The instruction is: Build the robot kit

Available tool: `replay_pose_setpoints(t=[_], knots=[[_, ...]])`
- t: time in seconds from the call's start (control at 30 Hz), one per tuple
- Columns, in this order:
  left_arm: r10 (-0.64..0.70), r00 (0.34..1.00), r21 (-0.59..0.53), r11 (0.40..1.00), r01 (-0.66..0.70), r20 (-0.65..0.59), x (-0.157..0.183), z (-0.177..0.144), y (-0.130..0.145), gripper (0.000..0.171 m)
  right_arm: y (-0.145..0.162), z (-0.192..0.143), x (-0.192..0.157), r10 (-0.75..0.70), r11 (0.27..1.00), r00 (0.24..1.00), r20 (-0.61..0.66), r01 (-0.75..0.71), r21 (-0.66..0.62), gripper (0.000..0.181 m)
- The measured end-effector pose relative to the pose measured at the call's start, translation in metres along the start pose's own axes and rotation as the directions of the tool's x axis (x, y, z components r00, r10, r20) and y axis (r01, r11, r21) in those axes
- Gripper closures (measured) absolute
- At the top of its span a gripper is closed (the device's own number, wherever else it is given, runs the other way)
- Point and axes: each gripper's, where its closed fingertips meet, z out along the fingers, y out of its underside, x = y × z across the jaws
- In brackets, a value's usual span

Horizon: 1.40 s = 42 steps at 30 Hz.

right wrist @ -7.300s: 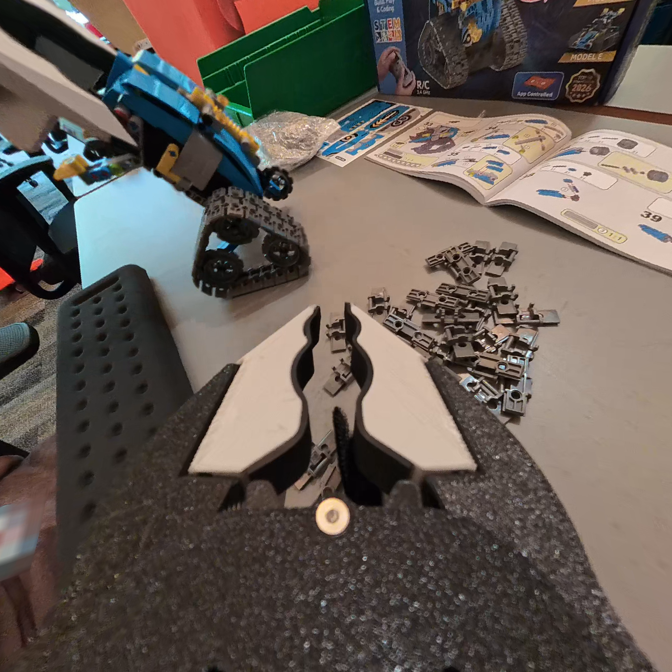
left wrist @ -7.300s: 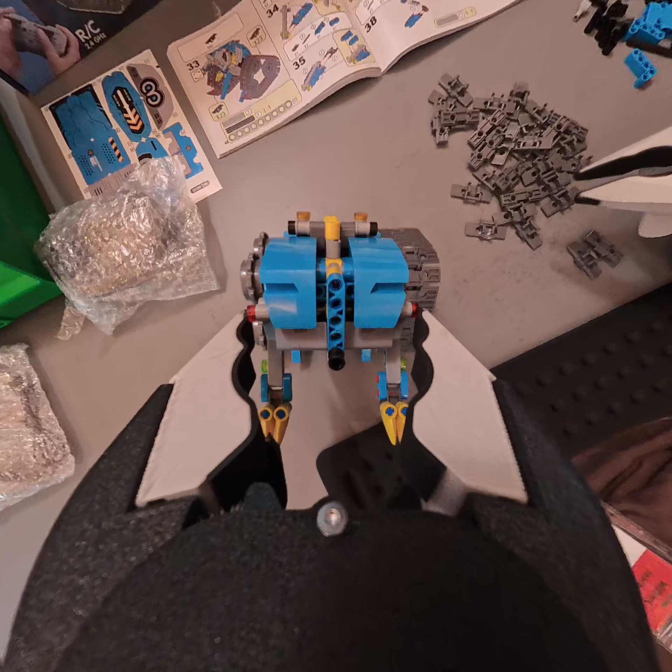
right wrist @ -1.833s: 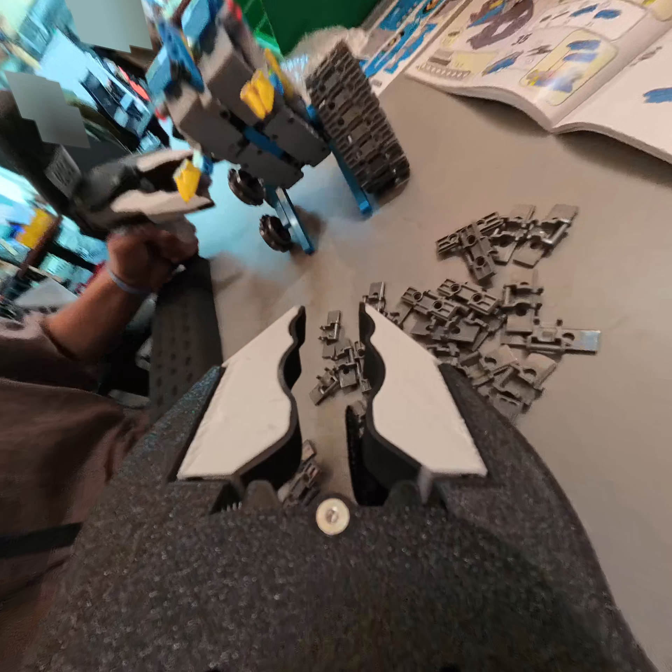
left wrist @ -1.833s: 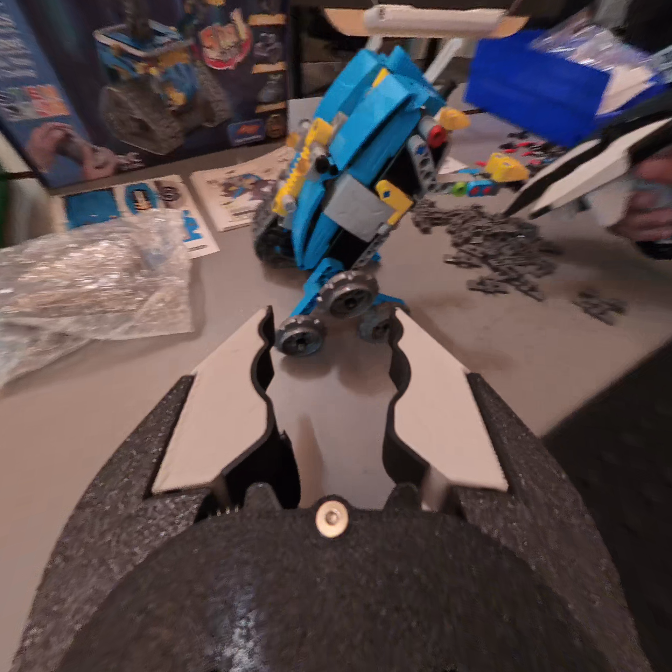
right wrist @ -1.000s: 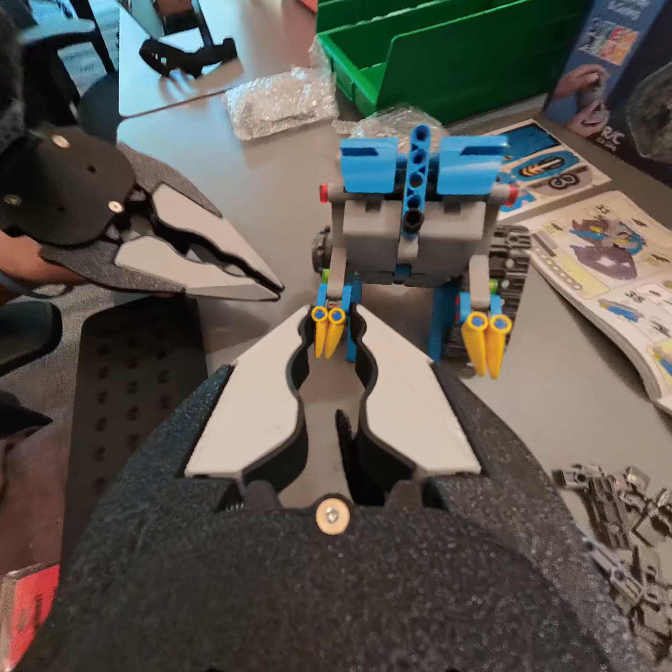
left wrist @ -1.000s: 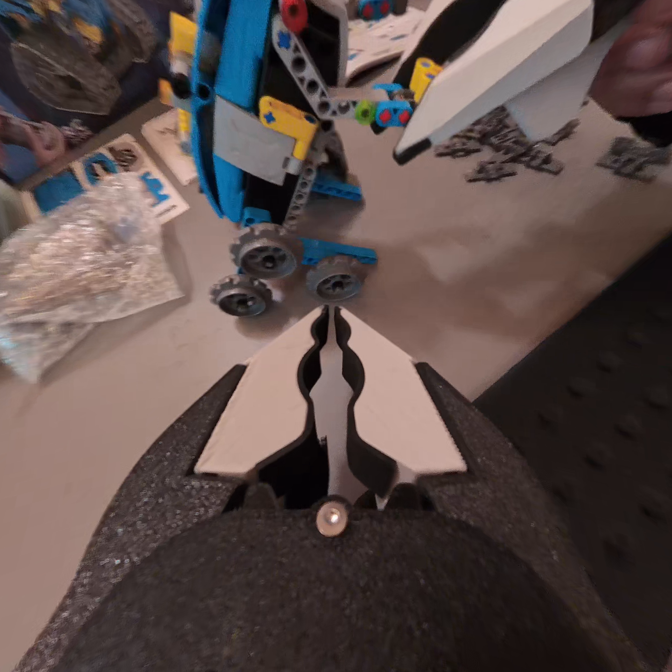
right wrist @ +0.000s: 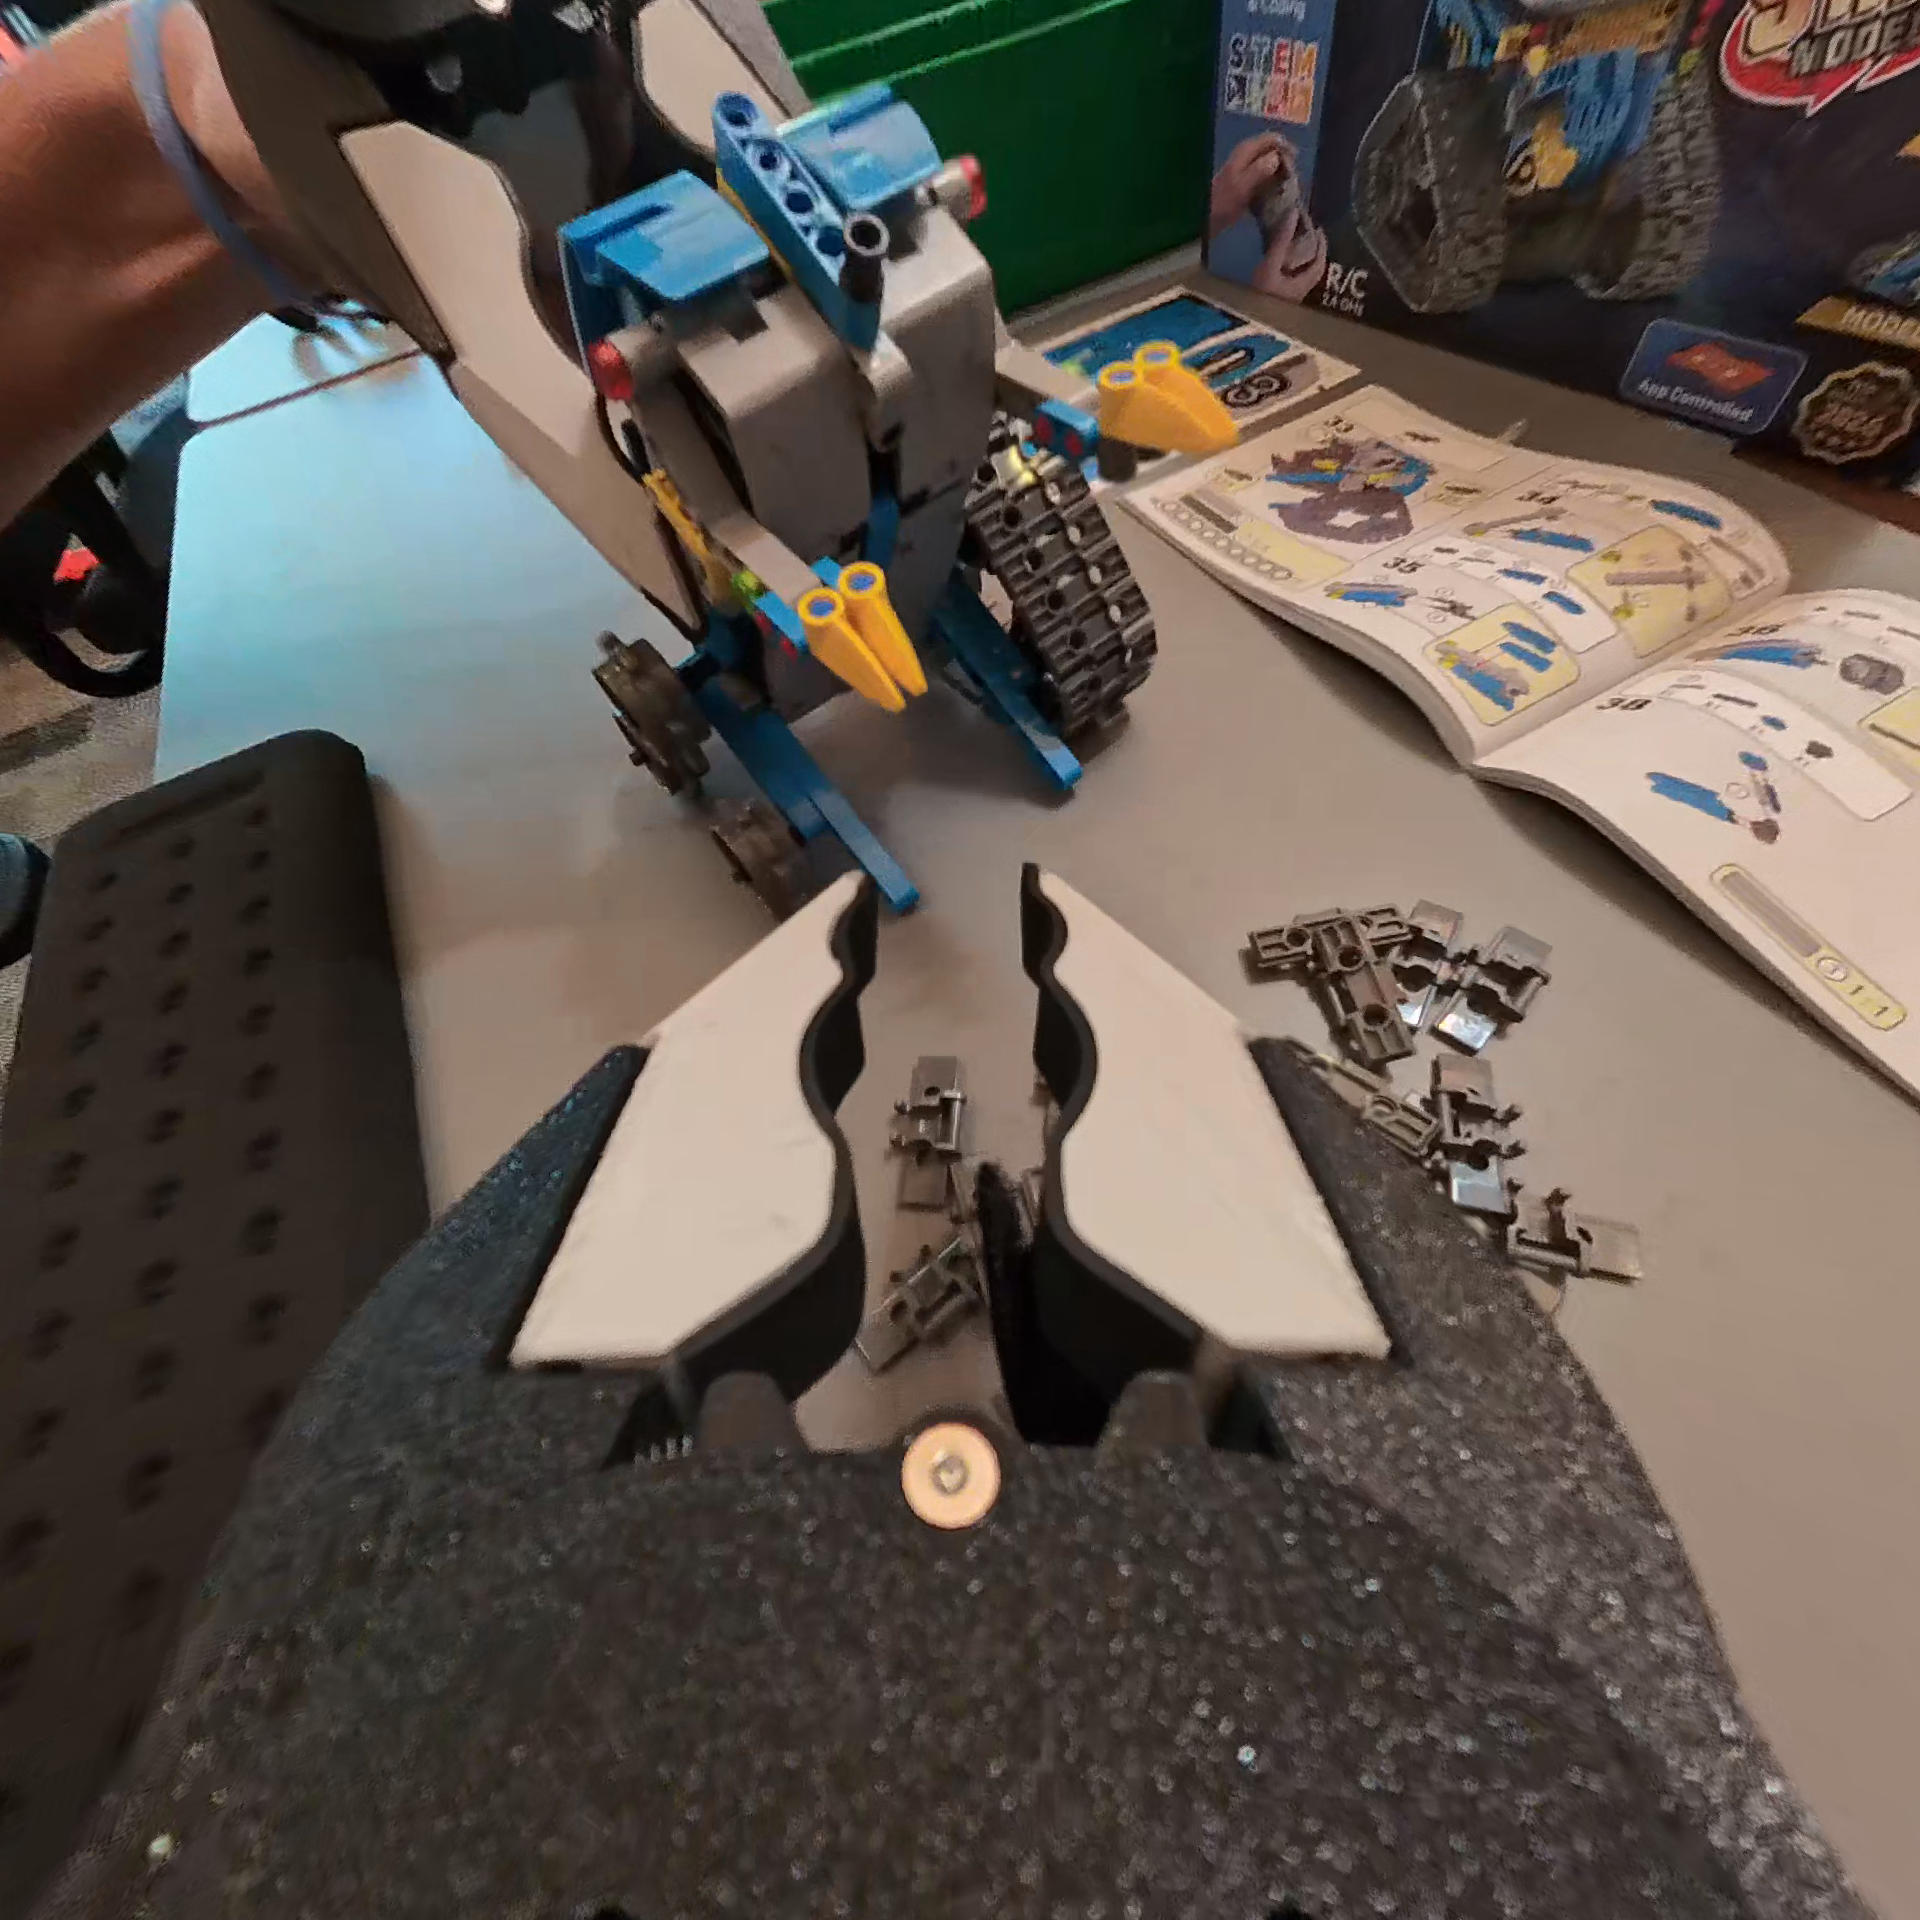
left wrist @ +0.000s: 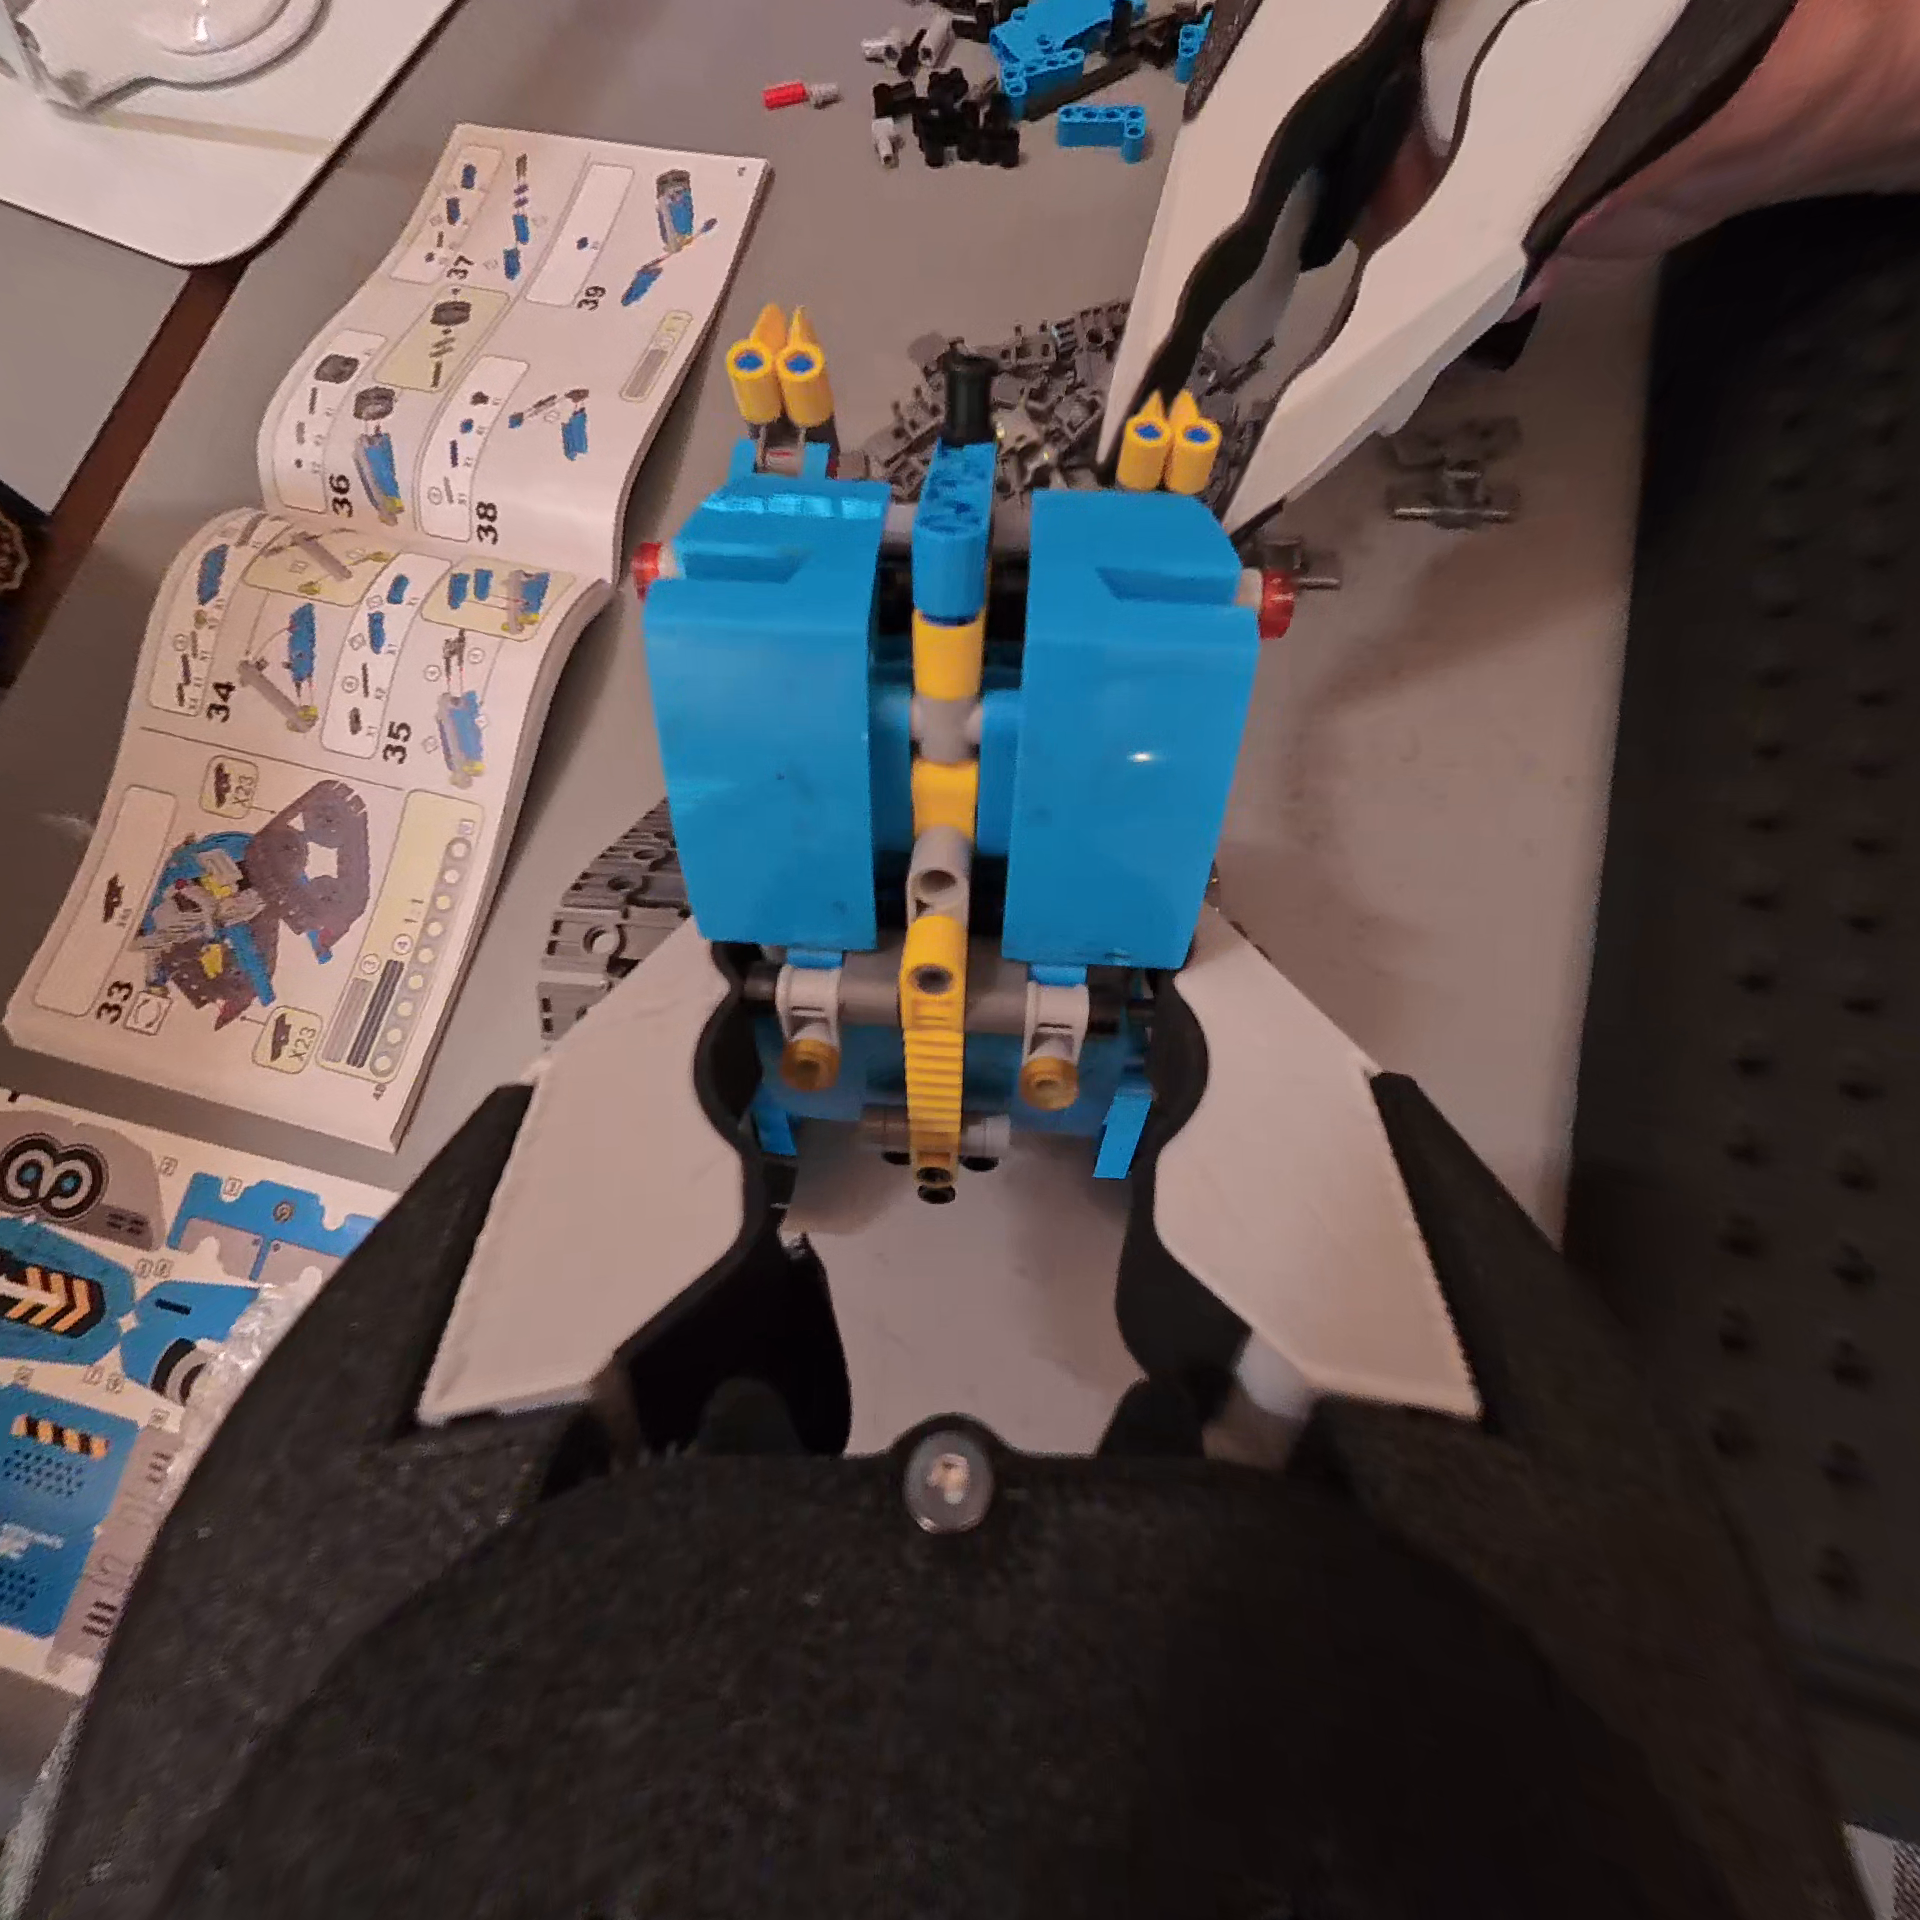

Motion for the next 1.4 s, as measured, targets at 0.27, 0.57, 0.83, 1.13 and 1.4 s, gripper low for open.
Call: replay_pose_setpoints(t=[0.27,0.57,0.83,1.13,1.4], knots=[[0.106,0.985,-0.045,0.994,-0.101,0.139,0.004,-0.018,0.004,0.097,-0.001,0.0,0.003,0.015,1.0,1.0,0.007,-0.015,0.012,0.154],[0.127,0.964,-0.007,0.992,-0.129,0.232,0.017,-0.054,0.004,0.098,-0.006,0.0,0.009,0.086,0.995,0.996,0.035,-0.088,0.042,0.155],[-0.112,0.95,0.103,0.991,0.086,0.291,-0.002,-0.163,0.059,0.098,-0.006,-0.005,0.014,0.121,0.991,0.992,0.035,-0.123,0.057,0.155],[-0.442,0.764,0.051,0.878,0.476,0.471,-0.055,-0.205,0.176,0.097,-0.003,0.007,0.005,0.102,0.995,0.993,0.062,-0.103,0.012,0.155],[-0.457,0.726,0.074,0.866,0.494,0.514,-0.056,-0.185,0.181,0.096,0.0,0.0,0.004,0.101,0.995,0.993,0.064,-0.102,0.015,0.155]])
